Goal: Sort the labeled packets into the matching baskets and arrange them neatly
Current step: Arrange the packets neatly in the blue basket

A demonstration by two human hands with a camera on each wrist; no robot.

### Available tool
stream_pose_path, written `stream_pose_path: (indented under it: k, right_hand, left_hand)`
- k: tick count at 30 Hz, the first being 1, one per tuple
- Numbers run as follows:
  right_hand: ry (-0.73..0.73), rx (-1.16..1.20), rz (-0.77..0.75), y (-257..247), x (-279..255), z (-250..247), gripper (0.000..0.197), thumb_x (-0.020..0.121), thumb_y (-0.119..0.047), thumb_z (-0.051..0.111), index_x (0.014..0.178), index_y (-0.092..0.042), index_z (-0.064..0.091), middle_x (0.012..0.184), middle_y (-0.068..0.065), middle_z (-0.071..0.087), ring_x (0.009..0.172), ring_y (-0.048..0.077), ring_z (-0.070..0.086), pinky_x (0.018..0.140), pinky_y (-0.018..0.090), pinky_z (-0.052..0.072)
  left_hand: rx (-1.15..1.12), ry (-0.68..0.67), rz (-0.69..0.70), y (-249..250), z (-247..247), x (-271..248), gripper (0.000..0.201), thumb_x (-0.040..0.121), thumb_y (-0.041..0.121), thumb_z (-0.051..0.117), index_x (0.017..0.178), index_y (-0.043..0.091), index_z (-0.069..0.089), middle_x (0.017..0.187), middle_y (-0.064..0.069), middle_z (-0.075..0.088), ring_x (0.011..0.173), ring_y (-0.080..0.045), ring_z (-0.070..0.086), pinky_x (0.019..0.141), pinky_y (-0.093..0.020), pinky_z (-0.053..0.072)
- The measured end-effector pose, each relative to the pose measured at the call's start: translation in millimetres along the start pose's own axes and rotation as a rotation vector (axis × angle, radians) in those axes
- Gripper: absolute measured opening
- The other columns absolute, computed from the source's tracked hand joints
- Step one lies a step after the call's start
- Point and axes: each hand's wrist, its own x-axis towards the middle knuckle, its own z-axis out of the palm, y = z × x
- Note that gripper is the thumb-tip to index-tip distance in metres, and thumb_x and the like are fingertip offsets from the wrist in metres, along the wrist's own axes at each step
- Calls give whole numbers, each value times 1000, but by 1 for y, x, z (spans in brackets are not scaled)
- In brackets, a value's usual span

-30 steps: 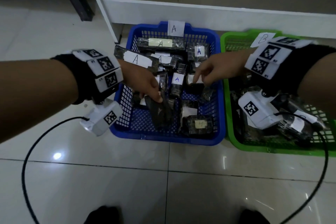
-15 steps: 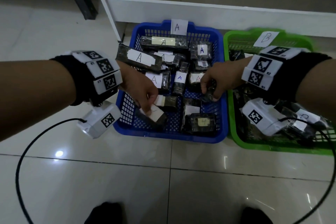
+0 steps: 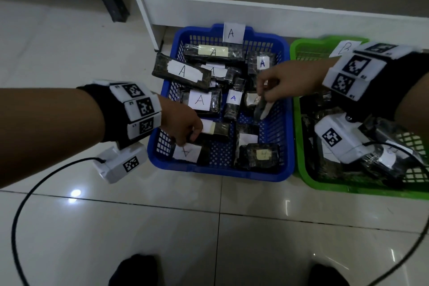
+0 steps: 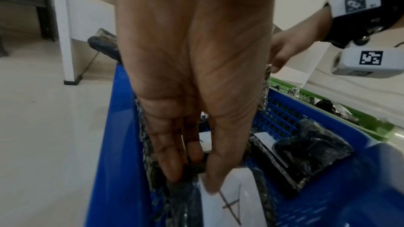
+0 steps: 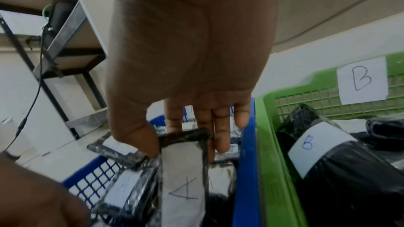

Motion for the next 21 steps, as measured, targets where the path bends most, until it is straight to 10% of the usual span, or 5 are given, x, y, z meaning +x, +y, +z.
stream_pose_path:
  k: [7,14,21]
  right_hand:
    - [122,265,56,-3,3,-2,33,95,-39,49,89,-8,61,81,8,67,64,15,58,58,24,44]
    - [15,364,105,-5,10,15,20,95,-30,49,100,-13,59,80,5,72,61,15,63,47,24,40]
    - [-24,579,60,-11,15,28,13,93,-13,52,94,-4,61,83,13,66,65,22,64,57,29,53]
  left_hand:
    - [46,49,82,14,-3,0,28,77,42,71,68,19,57,103,-10,63,88,-25,60,71,-30,49]
    - [-326,73,103,13,-24,-14,50,84,17,66,123,39,45,106,3,60,85,-15,63,68,-27,56]
    - [-525,157,-45,-4,-41,-26,21,82,23,69,98,18,57,91,-3,64,78,-14,58,70,-25,48]
